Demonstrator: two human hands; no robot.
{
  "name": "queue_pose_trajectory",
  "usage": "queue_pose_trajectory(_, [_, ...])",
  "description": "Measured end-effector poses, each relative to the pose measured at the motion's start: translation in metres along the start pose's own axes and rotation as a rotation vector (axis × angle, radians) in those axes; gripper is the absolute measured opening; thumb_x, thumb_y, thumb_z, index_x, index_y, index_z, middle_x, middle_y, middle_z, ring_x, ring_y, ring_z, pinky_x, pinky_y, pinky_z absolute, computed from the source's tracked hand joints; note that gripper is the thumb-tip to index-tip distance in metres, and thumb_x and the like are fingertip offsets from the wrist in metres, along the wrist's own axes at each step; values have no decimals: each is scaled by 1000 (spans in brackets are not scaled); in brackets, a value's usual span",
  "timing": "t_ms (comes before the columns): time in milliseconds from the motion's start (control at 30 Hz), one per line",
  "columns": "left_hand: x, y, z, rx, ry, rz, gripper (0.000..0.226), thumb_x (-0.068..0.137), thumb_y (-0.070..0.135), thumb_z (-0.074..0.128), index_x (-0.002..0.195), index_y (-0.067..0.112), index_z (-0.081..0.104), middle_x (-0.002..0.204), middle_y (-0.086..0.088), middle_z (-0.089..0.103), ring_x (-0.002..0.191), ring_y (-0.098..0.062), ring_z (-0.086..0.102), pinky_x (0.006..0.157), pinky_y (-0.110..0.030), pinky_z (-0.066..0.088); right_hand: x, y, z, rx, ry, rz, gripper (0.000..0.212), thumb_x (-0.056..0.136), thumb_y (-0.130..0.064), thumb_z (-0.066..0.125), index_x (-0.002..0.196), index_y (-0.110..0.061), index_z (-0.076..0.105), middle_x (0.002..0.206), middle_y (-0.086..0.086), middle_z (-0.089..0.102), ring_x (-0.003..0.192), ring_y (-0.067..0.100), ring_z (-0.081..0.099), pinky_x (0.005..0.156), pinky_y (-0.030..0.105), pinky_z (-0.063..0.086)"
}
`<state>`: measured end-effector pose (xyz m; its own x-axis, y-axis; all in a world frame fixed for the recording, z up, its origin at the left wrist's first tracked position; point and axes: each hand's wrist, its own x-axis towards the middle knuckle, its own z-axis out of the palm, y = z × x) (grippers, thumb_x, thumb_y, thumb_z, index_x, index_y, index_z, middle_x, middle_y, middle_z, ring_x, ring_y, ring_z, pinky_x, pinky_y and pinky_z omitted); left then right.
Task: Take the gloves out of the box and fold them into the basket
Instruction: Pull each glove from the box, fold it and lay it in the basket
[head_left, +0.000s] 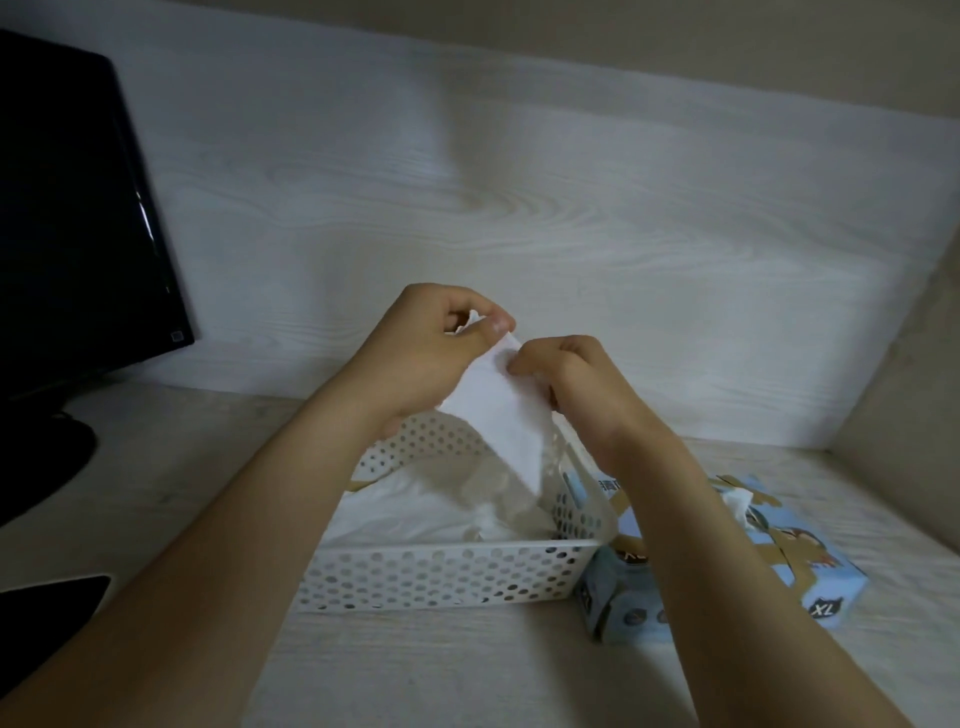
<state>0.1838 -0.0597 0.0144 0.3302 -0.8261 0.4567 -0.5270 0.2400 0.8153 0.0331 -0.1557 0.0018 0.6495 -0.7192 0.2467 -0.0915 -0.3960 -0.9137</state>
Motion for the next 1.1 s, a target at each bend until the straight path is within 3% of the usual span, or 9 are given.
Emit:
queue_pose_trajectory(133, [1,-5,2,0,143,-99,17,102,25,67,91,29,79,100,-20,72,93,-33,72,82,-49,61,1,4,-14,9,-34,68,50,76,-35,73,78,12,57,71,13,54,67,24,52,68,38,38])
queue_pose_trajectory(233, [3,-3,-4,85,158,-161,16,104,24,62,96,28,75,88,-10,63,79,-27,62,65,-36,55,1,7,-25,-70,-44,79,38,85,-29,76,73,4,62,69,13,56,65,23,54,67,36,40])
queue_pose_trajectory(333, [2,2,-14,209,71,-226,15,107,28,57,103,21,70,88,-2,58,73,-19,57,61,-27,46,3,9,-32,-174,10,62,43,89,-28,78,87,13,68,78,30,64,67,24,60,70,36,47])
queue_pose_trajectory(467, [-3,6,-26,261,-117,-289,14,107,22,58,97,19,67,92,-9,66,70,-21,64,50,-23,50,2,11,-32,-241,-7,73,34,92,-32,80,76,-2,76,64,13,62,52,15,56,55,25,47])
queue_pose_trajectory(567, [-6,3,-33,138,-174,-326,8,102,17,67,107,12,65,98,-15,70,64,-19,69,48,-25,53,2,14,-32,-327,-91,106,32,92,-36,81,73,-10,77,60,-6,61,55,7,54,62,22,46])
queue_pose_trajectory(733, [-7,-3,-40,162,-336,-360,6,103,8,64,105,11,58,88,-18,71,65,-28,67,53,-32,56,3,18,-31,-415,-230,139,34,89,-47,81,86,-14,82,81,10,76,72,15,61,77,32,52])
queue_pose_trajectory(800, [-7,-10,-40,289,-431,-382,7,103,6,63,99,12,62,93,-21,66,59,-26,65,55,-33,57,4,19,-26,-531,-225,99,25,88,-49,82,85,-24,84,80,-1,79,70,5,69,72,24,55])
queue_pose_trajectory(933, [-7,-27,-40,540,-579,-461,17,103,4,59,92,16,66,99,-17,63,52,-21,69,53,-29,55,10,27,-4,-784,-230,-17,6,90,-32,82,93,-27,83,83,-9,76,76,5,72,63,16,53])
queue_pose_trajectory(1100, [-9,-42,-45,741,-641,-561,19,102,1,59,97,18,66,125,-17,56,53,-25,73,51,-29,56,17,41,18,-884,-294,-81,33,98,-2,59,112,-25,78,100,2,69,89,17,69,77,28,59])
